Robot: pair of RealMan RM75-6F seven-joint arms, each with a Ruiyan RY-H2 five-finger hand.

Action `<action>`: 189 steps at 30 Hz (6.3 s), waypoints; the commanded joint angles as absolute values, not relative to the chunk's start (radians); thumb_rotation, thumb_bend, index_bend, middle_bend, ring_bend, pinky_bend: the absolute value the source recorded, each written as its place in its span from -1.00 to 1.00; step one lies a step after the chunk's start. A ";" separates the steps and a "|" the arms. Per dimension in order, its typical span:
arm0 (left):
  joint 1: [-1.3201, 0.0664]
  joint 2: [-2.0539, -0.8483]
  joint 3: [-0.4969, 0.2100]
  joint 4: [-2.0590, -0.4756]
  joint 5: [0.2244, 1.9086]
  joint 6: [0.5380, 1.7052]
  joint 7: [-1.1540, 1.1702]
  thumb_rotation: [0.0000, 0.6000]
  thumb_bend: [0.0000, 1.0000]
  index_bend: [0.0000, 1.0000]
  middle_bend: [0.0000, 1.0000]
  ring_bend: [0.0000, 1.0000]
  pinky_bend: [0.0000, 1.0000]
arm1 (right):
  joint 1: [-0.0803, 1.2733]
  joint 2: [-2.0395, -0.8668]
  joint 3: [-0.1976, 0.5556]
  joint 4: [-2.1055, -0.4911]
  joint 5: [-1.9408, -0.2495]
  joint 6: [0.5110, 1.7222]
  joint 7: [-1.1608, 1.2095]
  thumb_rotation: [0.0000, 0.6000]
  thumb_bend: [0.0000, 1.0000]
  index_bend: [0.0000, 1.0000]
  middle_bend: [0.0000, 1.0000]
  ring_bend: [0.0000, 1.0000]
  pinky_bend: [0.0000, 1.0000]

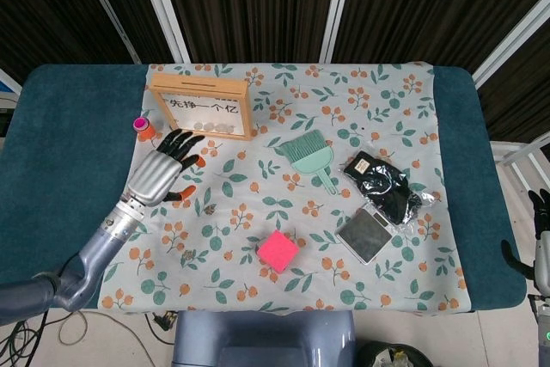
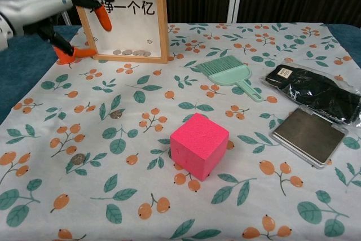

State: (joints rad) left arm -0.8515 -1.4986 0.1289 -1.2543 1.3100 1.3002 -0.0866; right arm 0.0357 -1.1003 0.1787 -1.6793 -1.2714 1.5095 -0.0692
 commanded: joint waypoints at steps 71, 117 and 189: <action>-0.707 -1.821 0.077 -0.791 1.570 1.119 -0.157 1.00 -0.39 -0.13 -0.89 -1.00 -1.00 | 0.031 -1.097 0.192 -1.683 -1.250 1.513 -0.070 1.00 -0.21 -0.84 -0.89 -1.00 -1.00; -0.686 -1.784 0.023 -0.859 1.563 1.096 -0.102 1.00 0.11 0.35 -0.74 -1.00 -1.00 | 0.031 -1.098 0.194 -1.684 -1.251 1.513 -0.063 1.00 -0.21 -0.84 -0.89 -1.00 -1.00; -1.247 -1.419 -0.300 -0.845 0.913 0.464 0.227 1.00 0.07 0.32 -0.77 -1.00 -1.00 | 0.028 -1.103 0.200 -1.674 -1.257 1.533 -0.080 1.00 -0.21 -0.84 -0.89 -1.00 -1.00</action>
State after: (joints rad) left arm -1.2452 -1.4155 -0.3039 -0.8496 0.9111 0.4665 0.2294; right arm 0.0281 -1.1034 0.1996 -1.6737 -1.2568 1.5327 -0.0795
